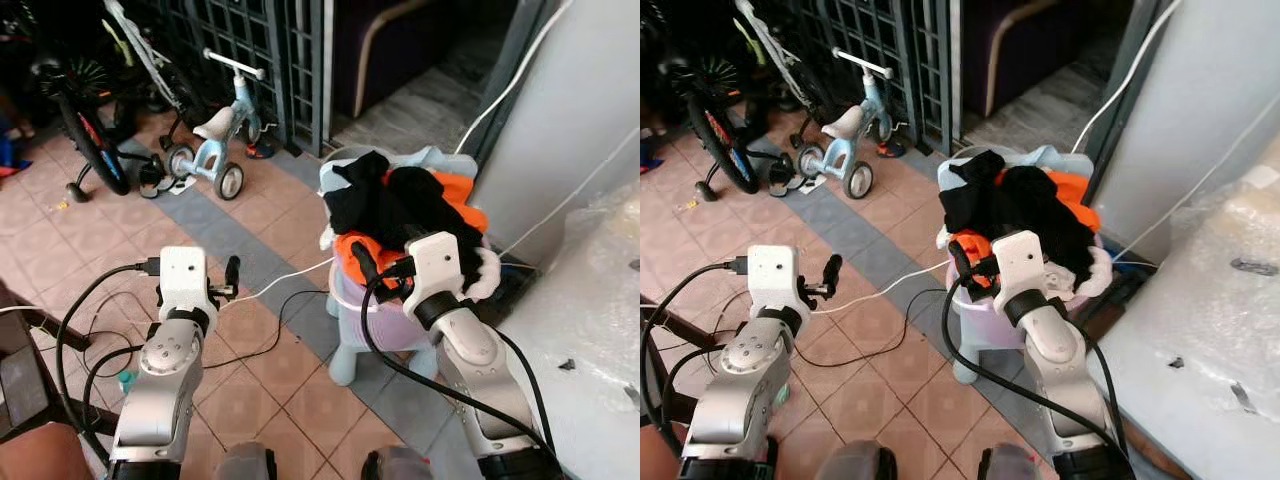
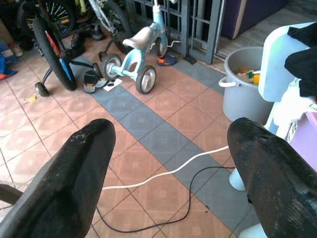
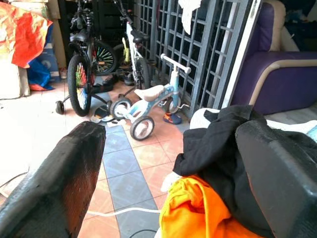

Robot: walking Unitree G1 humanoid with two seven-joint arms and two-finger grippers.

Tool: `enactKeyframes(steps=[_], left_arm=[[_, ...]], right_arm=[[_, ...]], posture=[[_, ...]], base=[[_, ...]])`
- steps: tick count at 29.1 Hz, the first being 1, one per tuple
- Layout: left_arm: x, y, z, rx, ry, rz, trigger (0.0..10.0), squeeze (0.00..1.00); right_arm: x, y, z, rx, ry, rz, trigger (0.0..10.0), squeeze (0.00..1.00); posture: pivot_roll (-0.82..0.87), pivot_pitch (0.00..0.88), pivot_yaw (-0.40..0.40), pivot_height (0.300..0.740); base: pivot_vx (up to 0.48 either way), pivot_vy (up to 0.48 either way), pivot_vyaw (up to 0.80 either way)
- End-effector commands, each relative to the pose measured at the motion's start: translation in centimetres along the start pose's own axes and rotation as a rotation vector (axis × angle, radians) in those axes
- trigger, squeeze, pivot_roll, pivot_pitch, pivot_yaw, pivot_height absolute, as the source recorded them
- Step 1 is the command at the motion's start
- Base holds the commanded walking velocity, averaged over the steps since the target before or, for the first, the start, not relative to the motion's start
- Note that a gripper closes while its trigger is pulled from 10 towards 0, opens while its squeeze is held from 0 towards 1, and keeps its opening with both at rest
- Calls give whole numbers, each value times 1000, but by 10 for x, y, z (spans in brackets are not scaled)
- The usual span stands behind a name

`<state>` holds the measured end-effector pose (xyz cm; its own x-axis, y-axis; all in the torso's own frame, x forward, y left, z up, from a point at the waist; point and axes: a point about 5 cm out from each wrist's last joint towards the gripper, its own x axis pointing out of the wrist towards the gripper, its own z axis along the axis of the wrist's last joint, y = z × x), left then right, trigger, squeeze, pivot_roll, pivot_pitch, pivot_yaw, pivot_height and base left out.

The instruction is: Clothes washing

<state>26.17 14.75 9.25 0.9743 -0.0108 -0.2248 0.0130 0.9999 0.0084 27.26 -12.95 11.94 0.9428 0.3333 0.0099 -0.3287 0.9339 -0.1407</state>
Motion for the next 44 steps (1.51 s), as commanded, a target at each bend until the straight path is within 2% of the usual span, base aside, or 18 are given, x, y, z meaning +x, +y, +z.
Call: enactKeyframes(steps=[1, 6, 10, 12, 21, 29, 33, 39, 44], left_arm=[[1, -1, 5, 14, -18, 9, 10000, 0], [3, -1, 7, 7, -24, 2, 10000, 0], [3, -3, 10, -25, -38, -26, 10000, 0], [3, -5, 11, -20, -44, -38, 10000, 0], [3, -7, 11, -20, -51, -45, 10000, 0], [2, -7, 11, -42, -55, -46, 10000, 0], [3, -7, 10, -57, -44, -31, 10000, 0], [3, -8, 11, -59, -44, -33, 10000, 0], [4, -4, 14, -44, -40, -32, 10000, 0]], right_arm=[[-2, -10, -6, 4, 35, -67, 10000, 0], [-2, -20, -9, 7, 58, -151, 10000, 0], [0, -30, -6, -68, 48, -235, 10000, 0], [1, -25, -7, -6, 38, -198, 10000, 0], [2, -25, -7, -54, 64, -206, 10000, 0], [2, -27, -11, -37, 76, -202, 10000, 0], [2, -22, -18, -58, 125, -169, 10000, 0], [4, -24, -28, -118, 217, -197, 10000, 0], [16, -16, -38, -130, 342, -132, 10000, 0]], posture=[[4, 122, 23, 740], [2, 149, 30, 740], [-1, 141, 31, 740], [-2, 140, 32, 740], [-2, 133, 30, 740], [-2, 126, 29, 740], [1, 125, 25, 740], [12, 144, 17, 740], [26, 189, 32, 740]], base=[[0, 0, 0], [0, 0, 0], [0, 0, 0], [306, 0, 0], [347, -307, 0], [270, -234, 0], [0, 0, 0], [0, 0, 0], [0, 0, 0]])
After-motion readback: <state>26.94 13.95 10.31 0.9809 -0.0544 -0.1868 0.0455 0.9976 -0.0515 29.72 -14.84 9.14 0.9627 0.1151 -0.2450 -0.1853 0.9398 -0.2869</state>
